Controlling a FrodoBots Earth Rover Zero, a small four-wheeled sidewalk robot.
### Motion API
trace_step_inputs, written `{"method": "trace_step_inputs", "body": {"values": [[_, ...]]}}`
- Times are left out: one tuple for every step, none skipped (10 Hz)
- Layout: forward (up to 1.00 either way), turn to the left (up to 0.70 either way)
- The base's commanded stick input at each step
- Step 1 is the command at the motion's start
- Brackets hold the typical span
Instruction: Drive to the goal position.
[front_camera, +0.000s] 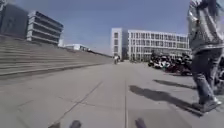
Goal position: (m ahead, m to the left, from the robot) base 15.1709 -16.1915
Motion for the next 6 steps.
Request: {"method": "trace_step_inputs", "body": {"values": [[1.00,0.00],[1.00,0.00],[1.00,0.00],[1.00,0.00],[1.00,0.00],[1.00,-0.18]]}}
